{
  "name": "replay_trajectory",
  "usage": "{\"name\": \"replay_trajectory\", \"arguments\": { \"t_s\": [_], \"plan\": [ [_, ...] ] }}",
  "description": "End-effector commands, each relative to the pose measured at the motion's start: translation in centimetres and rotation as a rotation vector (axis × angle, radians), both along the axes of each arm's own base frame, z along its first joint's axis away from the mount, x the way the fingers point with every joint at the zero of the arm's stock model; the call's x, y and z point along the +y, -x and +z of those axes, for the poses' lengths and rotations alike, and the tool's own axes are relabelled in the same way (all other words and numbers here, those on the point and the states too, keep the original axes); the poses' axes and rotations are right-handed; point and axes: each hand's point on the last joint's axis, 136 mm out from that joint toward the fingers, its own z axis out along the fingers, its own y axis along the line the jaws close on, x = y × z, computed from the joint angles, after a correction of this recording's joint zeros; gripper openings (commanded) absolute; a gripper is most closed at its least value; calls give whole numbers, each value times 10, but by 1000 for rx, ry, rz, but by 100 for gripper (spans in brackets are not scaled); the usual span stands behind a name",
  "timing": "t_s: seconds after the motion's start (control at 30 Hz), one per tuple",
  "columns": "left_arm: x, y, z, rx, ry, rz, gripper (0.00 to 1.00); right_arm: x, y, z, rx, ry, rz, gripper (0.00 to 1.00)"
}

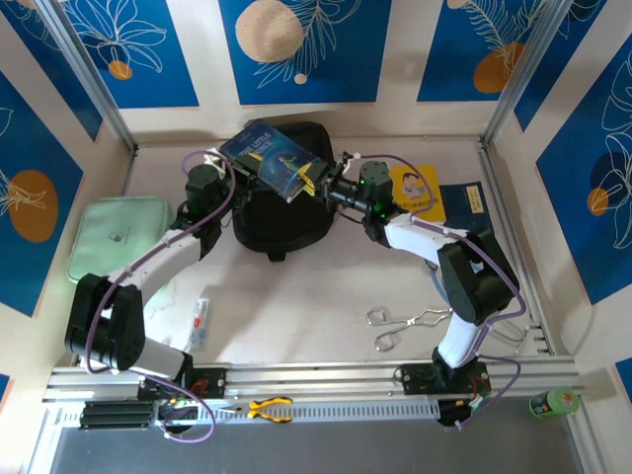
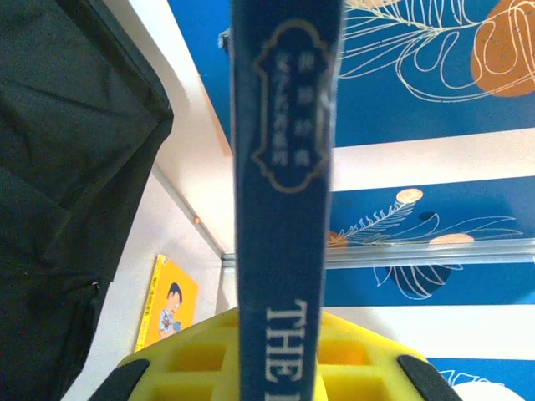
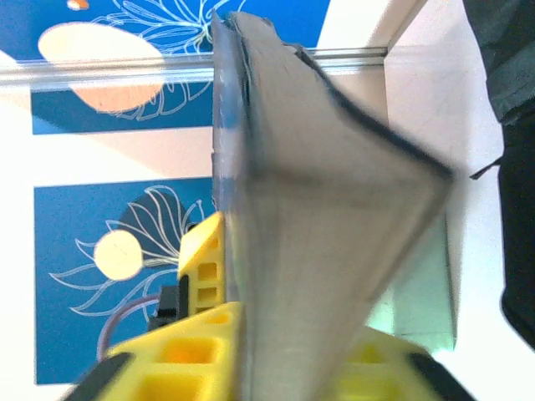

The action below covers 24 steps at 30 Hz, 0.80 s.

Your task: Pack books, pencil case, and school supplies into a backpack

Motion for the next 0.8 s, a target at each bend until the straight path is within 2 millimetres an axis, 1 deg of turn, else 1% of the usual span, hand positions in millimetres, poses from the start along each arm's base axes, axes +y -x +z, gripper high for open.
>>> {"name": "replay_trajectory", "arguments": {
  "t_s": [0.0,0.03,0.07,0.1,0.13,0.2,0.27,0.33,0.43,0.6,0.7,0.77],
  "plan": [
    [-1,8,35,-127,0,-19,0,-5,-4,6,-25,29,-42,9],
    [-1,10,32,-123,-25,-25,7,-7,-3,6,-30,49,-47,6],
    [1,12,25,-109,-76,-23,20,-12,-2,5,-39,74,-57,5],
    [5,16,16,-84,-147,-13,35,-17,-1,4,-49,101,-68,4],
    [12,20,2,-37,-233,3,48,-22,1,3,-56,127,-76,4],
    [32,34,-31,64,-425,42,66,-36,4,0,-73,186,-94,4],
    [45,46,-59,136,-557,46,78,-49,10,-2,-96,244,-102,3],
    [50,55,-82,180,-642,14,84,-59,16,-6,-126,322,-99,3],
    [40,58,-112,200,-723,-92,87,-72,24,-15,-132,433,-96,2],
    [2,48,-146,182,-810,-356,86,-88,32,-27,-116,502,-91,2],
    [-17,43,-169,211,-866,-497,83,-101,36,-30,-108,536,-110,2],
    [-26,45,-186,247,-891,-568,81,-112,38,-33,-96,563,-137,2]
  ]
}}
